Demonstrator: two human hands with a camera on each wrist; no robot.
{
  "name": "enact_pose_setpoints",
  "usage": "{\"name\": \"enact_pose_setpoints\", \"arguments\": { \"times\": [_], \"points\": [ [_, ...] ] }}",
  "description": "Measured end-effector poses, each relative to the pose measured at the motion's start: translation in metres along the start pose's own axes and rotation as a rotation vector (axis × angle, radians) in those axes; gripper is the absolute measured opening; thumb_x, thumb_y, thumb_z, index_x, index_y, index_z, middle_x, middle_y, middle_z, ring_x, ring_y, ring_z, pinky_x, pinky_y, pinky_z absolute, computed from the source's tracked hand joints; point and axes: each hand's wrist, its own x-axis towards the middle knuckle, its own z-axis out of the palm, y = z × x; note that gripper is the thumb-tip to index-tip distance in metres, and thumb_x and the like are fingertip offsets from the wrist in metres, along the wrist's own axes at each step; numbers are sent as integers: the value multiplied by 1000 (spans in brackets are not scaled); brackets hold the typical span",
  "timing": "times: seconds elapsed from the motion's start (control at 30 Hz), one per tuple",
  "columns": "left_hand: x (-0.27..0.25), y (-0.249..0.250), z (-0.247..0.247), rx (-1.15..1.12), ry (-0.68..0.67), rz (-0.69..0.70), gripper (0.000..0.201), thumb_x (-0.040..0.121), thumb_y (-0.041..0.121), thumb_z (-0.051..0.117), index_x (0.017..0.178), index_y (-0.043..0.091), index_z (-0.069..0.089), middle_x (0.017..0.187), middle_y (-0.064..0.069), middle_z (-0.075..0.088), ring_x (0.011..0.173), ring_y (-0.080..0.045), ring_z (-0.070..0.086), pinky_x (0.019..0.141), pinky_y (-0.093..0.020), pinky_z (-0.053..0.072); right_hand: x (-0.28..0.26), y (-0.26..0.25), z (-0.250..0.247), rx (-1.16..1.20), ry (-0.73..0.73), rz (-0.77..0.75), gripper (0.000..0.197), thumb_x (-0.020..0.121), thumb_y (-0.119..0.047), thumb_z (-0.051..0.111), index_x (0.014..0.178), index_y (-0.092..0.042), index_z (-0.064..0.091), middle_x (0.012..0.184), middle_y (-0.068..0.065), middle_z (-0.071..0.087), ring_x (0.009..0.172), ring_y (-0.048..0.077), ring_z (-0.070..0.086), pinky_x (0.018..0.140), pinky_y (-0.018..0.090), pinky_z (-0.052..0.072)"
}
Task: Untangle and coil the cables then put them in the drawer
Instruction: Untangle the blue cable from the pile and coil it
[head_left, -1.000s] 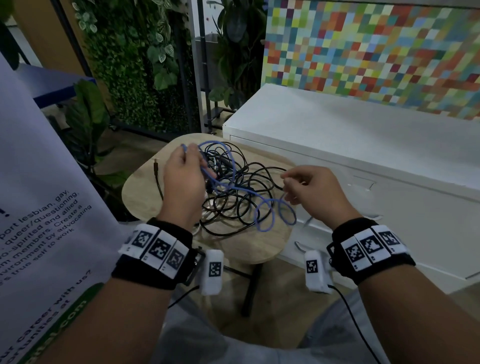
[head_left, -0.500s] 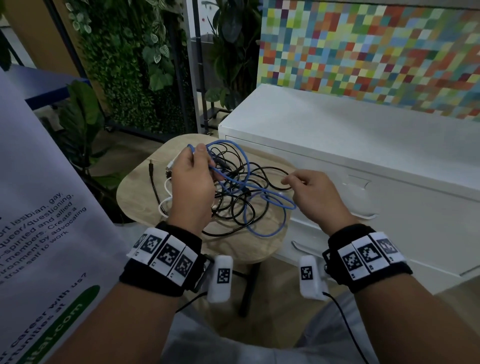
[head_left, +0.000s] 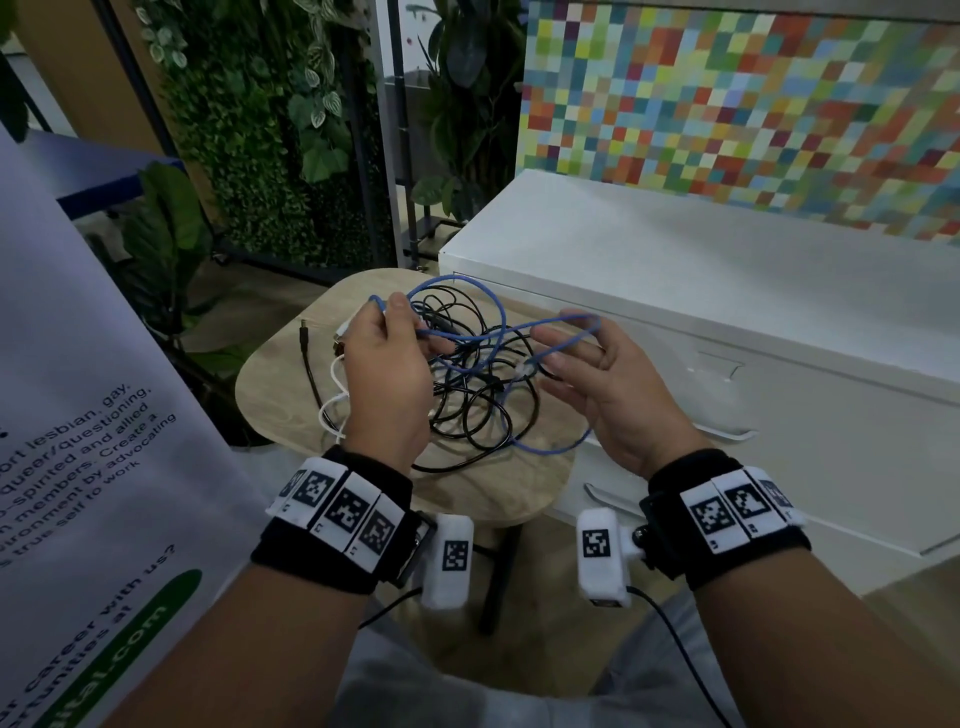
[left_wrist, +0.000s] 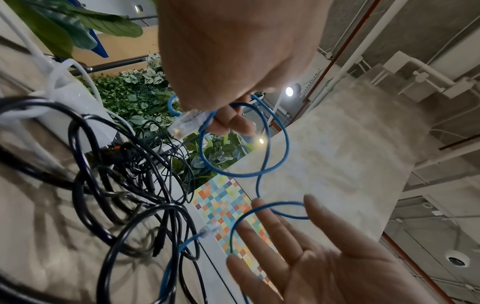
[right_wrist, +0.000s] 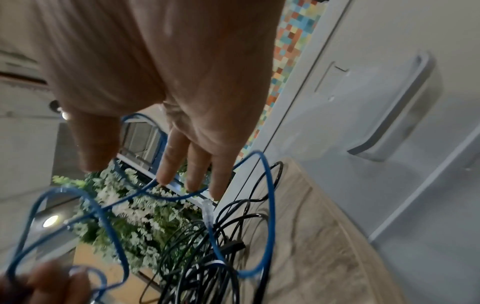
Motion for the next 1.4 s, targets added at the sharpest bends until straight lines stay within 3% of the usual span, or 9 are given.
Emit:
{"name": "enact_pose_setpoints", "arguments": {
  "times": [0.13,0.23,0.4,0.57,0.7,0.83,0.97,1.23,1.4],
  "points": [
    [-6,-2,5,-40,-62,-15,36,112,26,42,80,12,51,74,-11,56,64,-28,65,63,-40,55,6,5,16,-118,6,8,60,97,-31,68,149,-25,38,119,-2,76,116,15,70,99,33,48],
    [-7,2,7,-68,-76,-18,37,112,24,42,79,12,50,75,-12,53,60,-22,67,62,-33,56,9,3,24,-274,77,-104,32,109,-24,48,141,-22,46,82,4,77,96,19,75,98,37,52],
    [6,15,-5,-72,-8,14,36,113,25,40,80,14,48,58,5,52,55,-16,60,55,-26,49,13,-22,6,-434,277,-248,23,109,-31,44,123,-29,62,63,-5,46,51,9,46,58,37,53],
    [27,25,-21,-70,107,-12,34,113,29,40,83,15,47,59,1,50,50,-13,52,52,-29,46,18,-40,-30,-939,228,-314,28,107,-36,47,103,-28,74,67,-21,57,67,-2,53,67,26,36],
    [21,24,-17,-72,33,-79,34,111,29,45,81,16,51,68,0,54,51,-14,50,51,-28,45,23,-26,-38,-1167,155,-173,24,104,-28,52,104,-28,76,73,-17,61,86,20,63,73,28,37],
    [2,15,-6,-21,-90,-203,36,110,37,48,82,15,55,73,-9,56,57,-19,57,43,-25,41,24,-2,-30,-1227,103,-21,40,102,-17,48,133,-34,66,128,3,70,120,28,62,99,37,49],
    [-14,17,3,-145,-227,-318,37,112,29,43,80,11,51,62,-3,45,45,-16,43,50,-29,49,19,8,-15,-1547,39,18,60,95,-17,54,150,-40,45,157,2,40,145,31,37,118,57,28],
    [-16,10,6,-167,-292,-377,35,112,27,44,82,10,52,53,1,34,44,-14,33,49,-26,46,15,5,23,-623,88,-182,50,95,6,41,115,-31,68,116,-3,74,113,7,68,106,40,52],
    [-12,2,3,-133,-210,-302,35,111,25,46,81,10,53,58,-2,34,49,-17,31,45,-25,47,13,1,29,-505,161,-307,34,101,-9,45,118,-29,67,115,-7,72,110,9,68,97,29,54]
  ]
}}
